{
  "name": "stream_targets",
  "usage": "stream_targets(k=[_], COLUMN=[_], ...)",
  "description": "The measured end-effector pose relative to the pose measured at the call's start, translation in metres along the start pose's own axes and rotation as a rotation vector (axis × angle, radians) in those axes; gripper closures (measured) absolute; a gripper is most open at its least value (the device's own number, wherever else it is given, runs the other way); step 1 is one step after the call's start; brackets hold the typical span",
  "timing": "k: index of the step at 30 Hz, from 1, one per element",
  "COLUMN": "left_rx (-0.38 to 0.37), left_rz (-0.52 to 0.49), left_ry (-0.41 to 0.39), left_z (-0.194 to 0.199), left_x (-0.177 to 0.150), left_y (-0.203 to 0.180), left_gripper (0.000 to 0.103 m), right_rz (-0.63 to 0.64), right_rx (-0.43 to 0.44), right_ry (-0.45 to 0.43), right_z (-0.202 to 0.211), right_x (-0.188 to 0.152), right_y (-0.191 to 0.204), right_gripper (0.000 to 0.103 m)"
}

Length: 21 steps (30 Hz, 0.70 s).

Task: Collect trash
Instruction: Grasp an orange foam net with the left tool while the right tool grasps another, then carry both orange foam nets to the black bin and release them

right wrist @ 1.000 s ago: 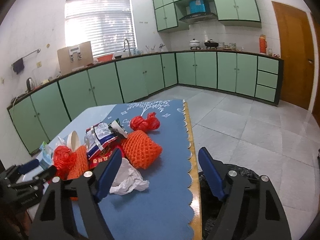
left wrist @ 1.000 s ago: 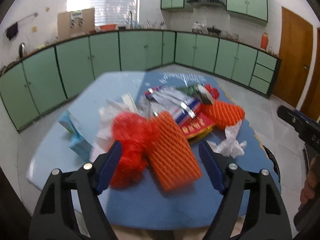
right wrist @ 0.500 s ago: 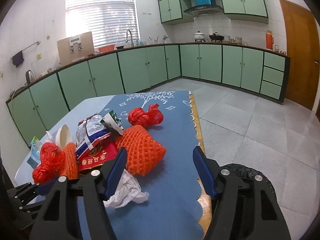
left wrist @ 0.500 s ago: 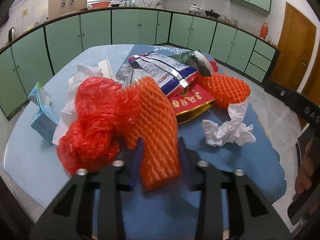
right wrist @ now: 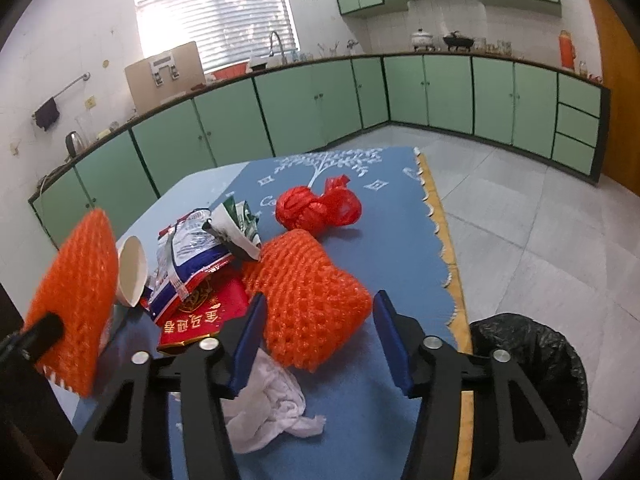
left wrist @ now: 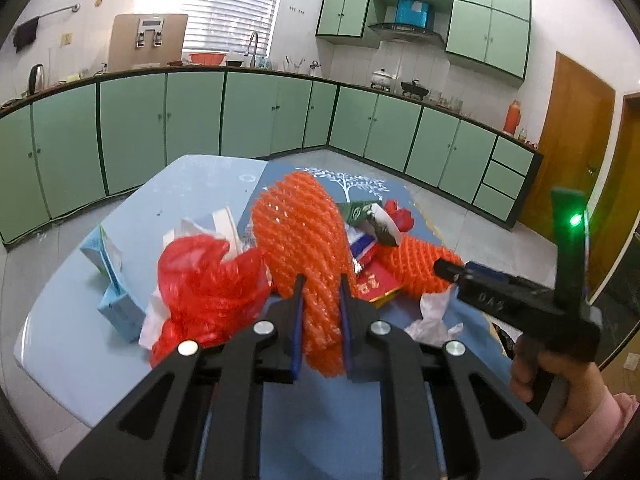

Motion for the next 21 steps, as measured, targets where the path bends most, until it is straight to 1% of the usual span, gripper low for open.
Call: stream_targets(k=[1,2,3,4,6,10,15,19,21], left_rx=[-0.001,-0.002,-0.006,-0.01,-0.023,-0.057,-0.11,-0.164,-0.196], left_rz=[0.002,0.002,0.001,-0.003,-0.014,-0.022,-0.035,-0.046,-0.056], left_ry=[0.0,-0.001,-0.004,-0.01,-0.02,-0.042,-0.091,-0.106,-0.107], left_z=[-0.002,-0.005,-0.007,-0.008,-0.01,-0.012,-0.009,-0.009,-0.009], left_x=[0.001,0.002,0.003,0.004,0.006,0.012,0.025,0.029,0.029], left_y=[0.001,-0.001,-0.003,-0.005,-0.012,-0.024,-0.048,-0.073,-0.089], left_gripper=[0.089,0.089,0.089,0.089,0.089,0.089,0.089,0.089,0.089], right_rz=[0.005,0.007,0.007,0.004,-0.012,-0.03,-0.062,-0.082,-0.088], right_rx=[0.0,0.002,0.009,0.016,0.043,0.06,0.08,0.06,0.043], right_ry=[0.013,0.021,0.029,0.033,0.035,-0.007,-0.089,-0.165,-0.187], right_z=[-0.003,-0.005,-0.006,-0.008,-0.007,0.004,0.028,0.051,0.061], right_x=[-0.002,-0.004,-0.005,-0.006,-0.007,0.004,0.029,0.048,0.054], right_y=[0.001,0.001,0.001,0.001,0.001,0.0,-0.007,-0.023,-0.032], right_gripper=[0.059,0.062,0.07,0.08,0.086,0.089,0.089,0.089,0.089])
Point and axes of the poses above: each gripper's, at about its wrist camera, not at the fingertips, and z roughly against the way its jaws point, y to its left, x to its top, the point moved 9 cm from there along -z, roughly the way its jaws point, and after that the axes turned 13 degrees about -y, right-handed, at the moved point
